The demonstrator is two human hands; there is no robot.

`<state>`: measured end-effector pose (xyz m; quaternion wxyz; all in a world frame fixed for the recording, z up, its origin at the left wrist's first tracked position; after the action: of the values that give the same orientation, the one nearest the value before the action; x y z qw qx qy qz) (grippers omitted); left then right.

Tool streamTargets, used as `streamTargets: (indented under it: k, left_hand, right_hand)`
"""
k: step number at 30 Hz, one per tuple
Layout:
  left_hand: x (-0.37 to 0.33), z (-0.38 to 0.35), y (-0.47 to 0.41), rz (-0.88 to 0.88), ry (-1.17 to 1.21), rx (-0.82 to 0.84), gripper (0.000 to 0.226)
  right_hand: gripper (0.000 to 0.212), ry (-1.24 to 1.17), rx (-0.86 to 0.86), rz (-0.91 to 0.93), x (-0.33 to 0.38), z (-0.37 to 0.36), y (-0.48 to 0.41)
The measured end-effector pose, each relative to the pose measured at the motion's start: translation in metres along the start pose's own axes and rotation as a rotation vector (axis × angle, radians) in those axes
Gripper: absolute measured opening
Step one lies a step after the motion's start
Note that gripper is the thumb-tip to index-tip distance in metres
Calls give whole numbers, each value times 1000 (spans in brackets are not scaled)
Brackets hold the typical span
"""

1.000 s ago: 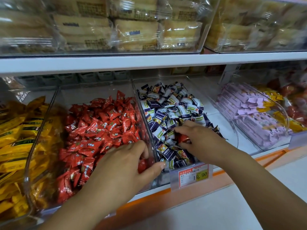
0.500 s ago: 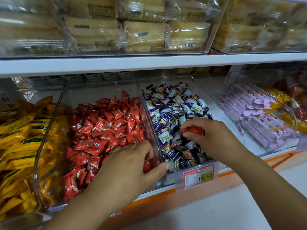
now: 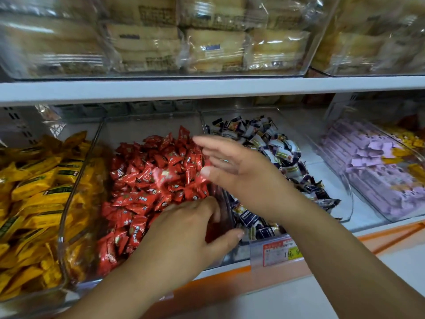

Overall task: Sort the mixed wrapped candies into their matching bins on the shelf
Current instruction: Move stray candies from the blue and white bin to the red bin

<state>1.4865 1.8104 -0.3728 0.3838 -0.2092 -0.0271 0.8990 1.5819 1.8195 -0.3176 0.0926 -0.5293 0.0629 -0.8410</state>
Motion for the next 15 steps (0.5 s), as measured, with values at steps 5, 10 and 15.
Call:
streamTargets:
  k: [5,10,15]
  left_hand:
    - [1,-1,3,-10,10,5,58]
    - [2,-2,1,2,27,3,59]
    - [2,-1,2,21,66,15,60]
  right_hand:
    - [26,208,-174,-100,-20,51,5]
    - [45,590,235,-305,-60,33,32]
    - [44,952,1,-122,-69,38,27]
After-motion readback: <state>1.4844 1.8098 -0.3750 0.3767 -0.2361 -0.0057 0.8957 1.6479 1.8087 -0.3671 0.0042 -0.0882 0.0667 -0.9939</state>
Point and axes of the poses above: each hand's wrist, its own y-axis away from the middle knuckle, its own z-axis out of the back of the hand, x = y × z, the point moved 8 cm from there along -y, towards the middle knuckle, and after that the axes turned 1 degree about -y, right-handed, at the moved point
